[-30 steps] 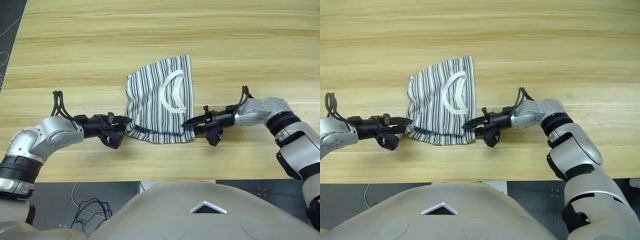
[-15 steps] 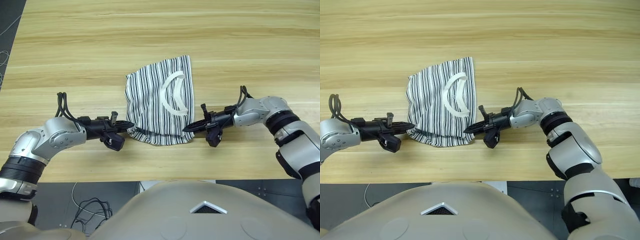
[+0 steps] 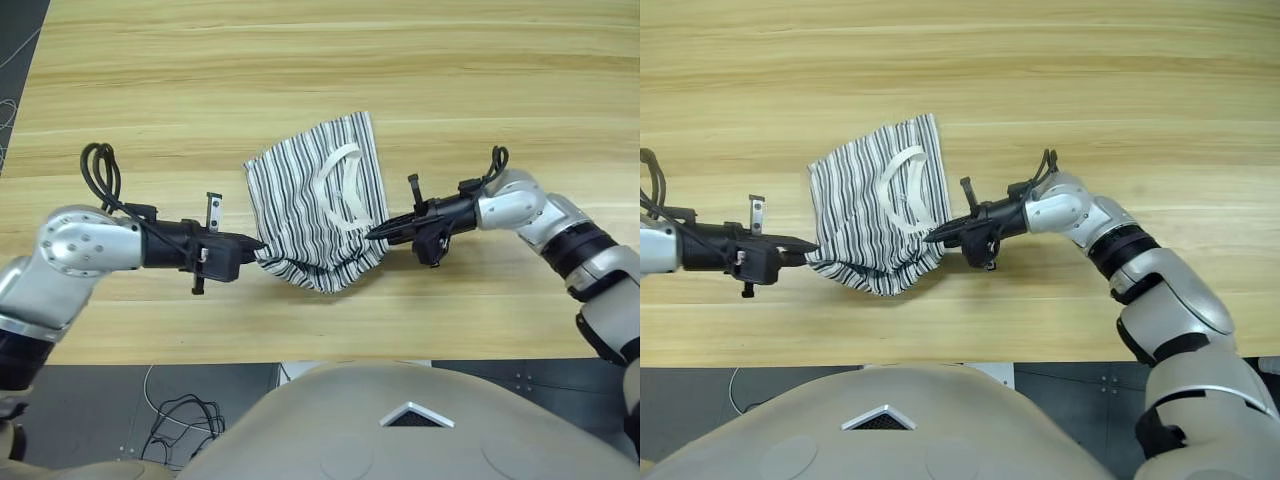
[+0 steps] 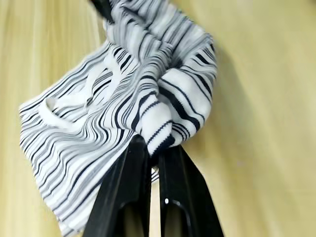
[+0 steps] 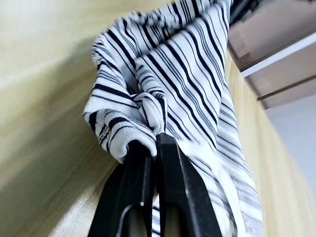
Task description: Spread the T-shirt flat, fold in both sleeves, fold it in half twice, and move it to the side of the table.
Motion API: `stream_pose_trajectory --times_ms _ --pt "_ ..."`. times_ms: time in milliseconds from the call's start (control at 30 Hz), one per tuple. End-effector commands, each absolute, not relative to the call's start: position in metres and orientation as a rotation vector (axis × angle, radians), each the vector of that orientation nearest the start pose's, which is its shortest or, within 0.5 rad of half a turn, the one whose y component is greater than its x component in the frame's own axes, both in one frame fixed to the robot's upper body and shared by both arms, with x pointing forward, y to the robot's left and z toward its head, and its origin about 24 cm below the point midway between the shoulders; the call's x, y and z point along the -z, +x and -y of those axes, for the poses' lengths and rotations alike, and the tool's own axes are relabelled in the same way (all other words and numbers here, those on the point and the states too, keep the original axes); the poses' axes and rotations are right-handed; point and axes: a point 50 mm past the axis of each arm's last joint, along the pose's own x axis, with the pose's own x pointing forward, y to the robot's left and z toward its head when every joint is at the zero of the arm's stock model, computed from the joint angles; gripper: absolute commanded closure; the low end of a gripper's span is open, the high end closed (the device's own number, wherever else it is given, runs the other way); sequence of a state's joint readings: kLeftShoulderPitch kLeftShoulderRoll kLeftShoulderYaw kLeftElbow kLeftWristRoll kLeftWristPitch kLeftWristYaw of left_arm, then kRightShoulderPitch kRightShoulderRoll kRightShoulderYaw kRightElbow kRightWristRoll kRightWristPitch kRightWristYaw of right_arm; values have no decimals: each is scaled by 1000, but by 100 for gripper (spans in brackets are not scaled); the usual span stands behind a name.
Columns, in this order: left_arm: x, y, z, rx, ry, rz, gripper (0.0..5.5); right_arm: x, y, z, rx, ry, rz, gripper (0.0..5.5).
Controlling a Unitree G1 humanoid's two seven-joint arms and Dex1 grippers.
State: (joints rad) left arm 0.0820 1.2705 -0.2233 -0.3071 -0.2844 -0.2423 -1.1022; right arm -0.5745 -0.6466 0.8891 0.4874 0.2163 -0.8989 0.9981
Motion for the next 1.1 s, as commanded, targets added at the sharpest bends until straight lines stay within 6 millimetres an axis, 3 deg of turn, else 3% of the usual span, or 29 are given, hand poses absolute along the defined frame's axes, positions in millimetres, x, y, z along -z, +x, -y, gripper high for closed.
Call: stream_pose_trajectory --times_ms 33,367,500,633,900,1100 --pt "-132 186 -231 1576 960 -390 540 -72 240 114 -1866 -632 187 538" --pt "-123 174 -233 1654 958 -444 540 -89 229 131 -1964 -339 -168 538" --pt "-117 159 -230 1733 934 -475 540 -93 225 133 -1958 -259 -202 538" --pt "-120 159 -228 1734 929 -454 540 -93 224 134 -1949 -230 -220 538" --pt "-137 192 -234 1609 868 -360 540 -93 250 128 -1832 -217 -135 538" --pt "-133 220 -247 1517 804 -372 540 -91 276 124 -1747 -217 -103 538"
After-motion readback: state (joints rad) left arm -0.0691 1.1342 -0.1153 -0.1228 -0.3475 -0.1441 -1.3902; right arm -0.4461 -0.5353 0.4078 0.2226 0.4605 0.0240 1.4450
